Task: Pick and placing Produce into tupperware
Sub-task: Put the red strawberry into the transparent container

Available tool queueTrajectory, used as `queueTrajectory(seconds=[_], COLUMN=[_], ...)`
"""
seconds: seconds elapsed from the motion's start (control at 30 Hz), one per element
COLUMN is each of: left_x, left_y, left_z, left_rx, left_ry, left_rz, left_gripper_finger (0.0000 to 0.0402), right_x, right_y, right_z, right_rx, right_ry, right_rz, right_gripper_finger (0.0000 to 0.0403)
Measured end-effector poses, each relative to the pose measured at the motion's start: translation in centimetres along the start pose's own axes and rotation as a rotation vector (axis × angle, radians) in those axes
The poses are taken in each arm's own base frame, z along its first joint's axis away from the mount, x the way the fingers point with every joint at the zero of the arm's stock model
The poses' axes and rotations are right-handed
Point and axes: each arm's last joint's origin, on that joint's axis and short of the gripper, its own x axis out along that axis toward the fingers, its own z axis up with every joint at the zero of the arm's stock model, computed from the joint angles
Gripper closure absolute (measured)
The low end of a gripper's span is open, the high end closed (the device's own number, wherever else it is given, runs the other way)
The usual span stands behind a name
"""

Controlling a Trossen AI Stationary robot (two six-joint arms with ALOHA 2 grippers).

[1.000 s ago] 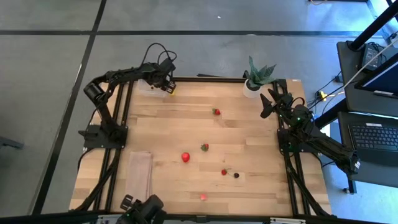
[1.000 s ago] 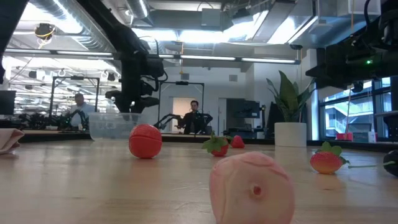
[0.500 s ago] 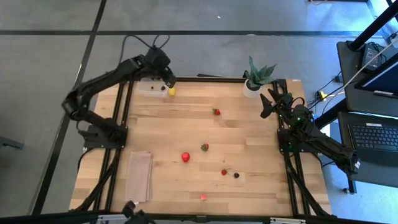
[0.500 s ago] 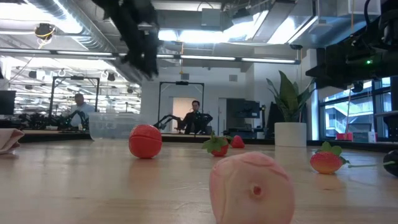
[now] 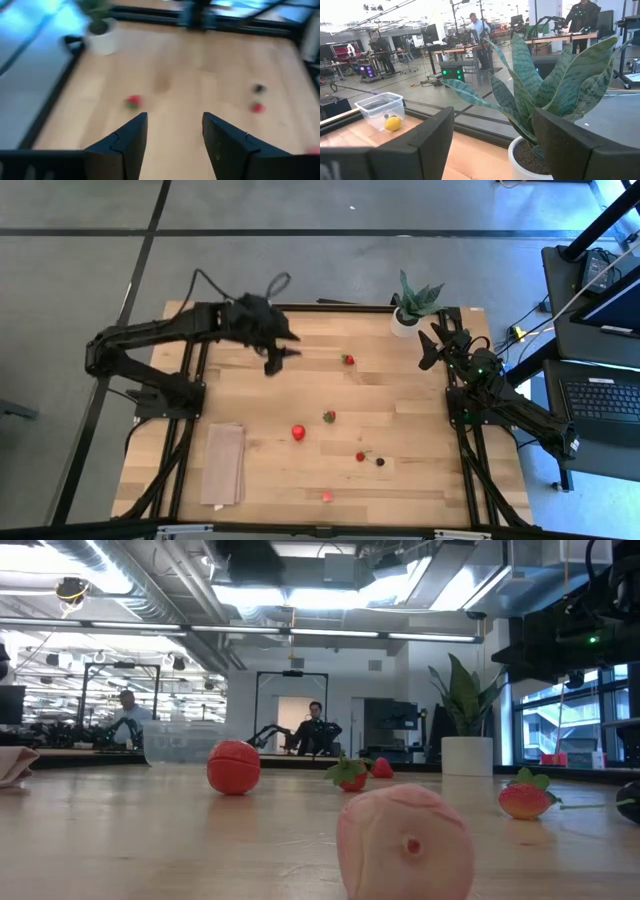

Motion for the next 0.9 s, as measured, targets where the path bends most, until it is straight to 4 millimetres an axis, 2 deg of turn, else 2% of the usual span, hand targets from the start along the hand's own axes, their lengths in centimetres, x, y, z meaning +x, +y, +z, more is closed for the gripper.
queueTrajectory(seconds=[0.27, 0.4, 0.53, 0.7, 0.9], left_x=[2.1, 3.6, 4.8, 5.3, 6.2], left_y=[-6.2, -8.7, -10.8, -12.8, -14.6], left_z=[0.7, 0.0, -0.9, -1.5, -2.3], left_rx=[0.125, 0.159, 0.126, 0.120, 0.140], left_ry=[-0.067, -0.016, 0.041, 0.069, 0.072], left_rz=[-0.161, -0.194, -0.241, -0.286, -0.173], left_gripper_finger=[0.0177, 0.0143, 0.0124, 0.0125, 0.0134], right_x=[0.0, 0.0, 0.0, 0.0, 0.0], right_y=[0.0, 0.0, 0.0, 0.0, 0.0], right_z=[0.0, 0.0, 0.0, 0.0, 0.0], right_rx=[0.000, 0.000, 0.000, -0.001, -0.003], right_ry=[0.000, 0.001, 0.001, 0.001, 0.001], right_rz=[0.000, 0.000, 0.000, 0.000, 0.000], right_gripper_finger=[0.0134, 0.0134, 0.0134, 0.0134, 0.0134])
